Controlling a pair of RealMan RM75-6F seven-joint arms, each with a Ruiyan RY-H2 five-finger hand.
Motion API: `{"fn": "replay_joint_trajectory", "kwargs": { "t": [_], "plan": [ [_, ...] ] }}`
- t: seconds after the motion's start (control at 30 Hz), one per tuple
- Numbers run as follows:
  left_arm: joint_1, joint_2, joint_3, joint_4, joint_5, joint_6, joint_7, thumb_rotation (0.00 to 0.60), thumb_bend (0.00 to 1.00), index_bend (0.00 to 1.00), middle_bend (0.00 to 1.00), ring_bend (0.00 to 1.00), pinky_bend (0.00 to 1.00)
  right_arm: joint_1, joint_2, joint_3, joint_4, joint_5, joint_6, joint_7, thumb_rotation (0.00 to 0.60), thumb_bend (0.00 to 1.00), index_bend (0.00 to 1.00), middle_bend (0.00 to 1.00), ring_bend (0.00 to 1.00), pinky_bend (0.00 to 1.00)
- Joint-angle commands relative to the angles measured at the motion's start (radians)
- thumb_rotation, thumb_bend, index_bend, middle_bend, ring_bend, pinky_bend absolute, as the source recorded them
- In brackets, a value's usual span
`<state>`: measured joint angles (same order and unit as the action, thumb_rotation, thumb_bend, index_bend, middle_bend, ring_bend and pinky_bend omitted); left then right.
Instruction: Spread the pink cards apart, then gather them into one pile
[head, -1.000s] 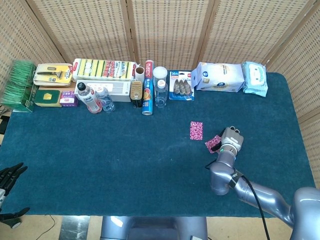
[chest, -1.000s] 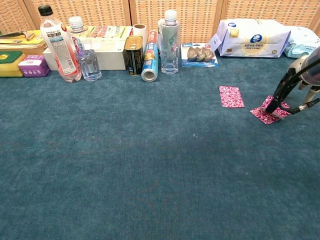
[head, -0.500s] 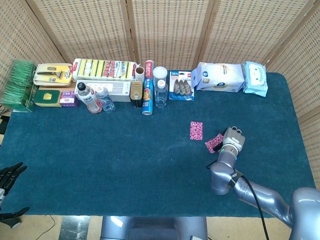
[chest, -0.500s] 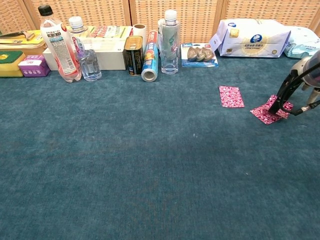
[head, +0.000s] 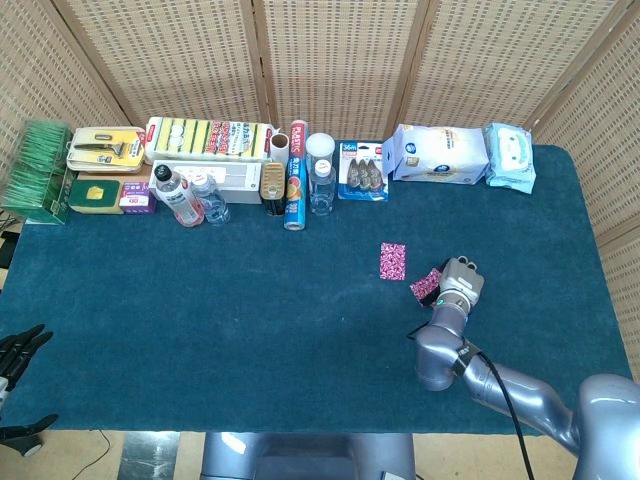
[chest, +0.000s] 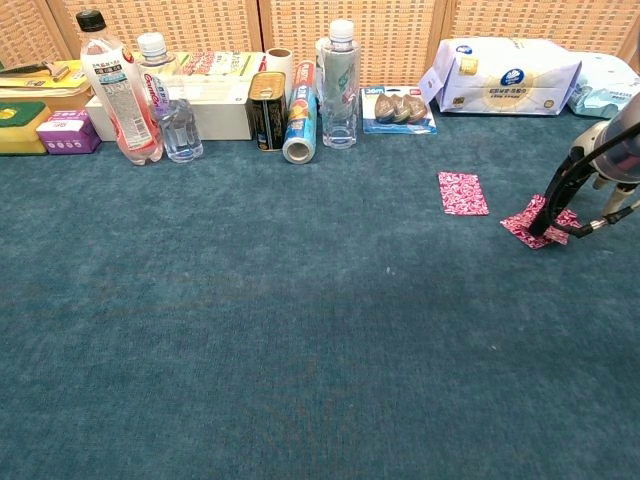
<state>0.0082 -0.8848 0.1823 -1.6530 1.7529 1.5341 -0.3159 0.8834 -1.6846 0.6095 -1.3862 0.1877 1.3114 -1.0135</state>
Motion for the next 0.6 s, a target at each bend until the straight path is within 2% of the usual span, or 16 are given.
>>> {"fn": "replay_joint_trajectory", "kwargs": {
  "t": [0.03,0.6],
  "plan": [
    [0.0,0.0,0.0,0.001,0.0,0.001,-0.002,0.6,0.01,0.0,0.0,0.0,0.0,0.0,-0.002,0.002,0.004,0.002,0.003,0.0,0.6,0.18,0.25,0.07,0.0,0.23],
    [0.001,0.0,0.0,-0.001,-0.001,0.0,0.003,0.6,0.01,0.0,0.0,0.0,0.0,-0.001,-0.018,0.02,0.007,0.005,0.027,0.007,0.6,0.12,0.24,0.07,0.0,0.21]
  ]
}}
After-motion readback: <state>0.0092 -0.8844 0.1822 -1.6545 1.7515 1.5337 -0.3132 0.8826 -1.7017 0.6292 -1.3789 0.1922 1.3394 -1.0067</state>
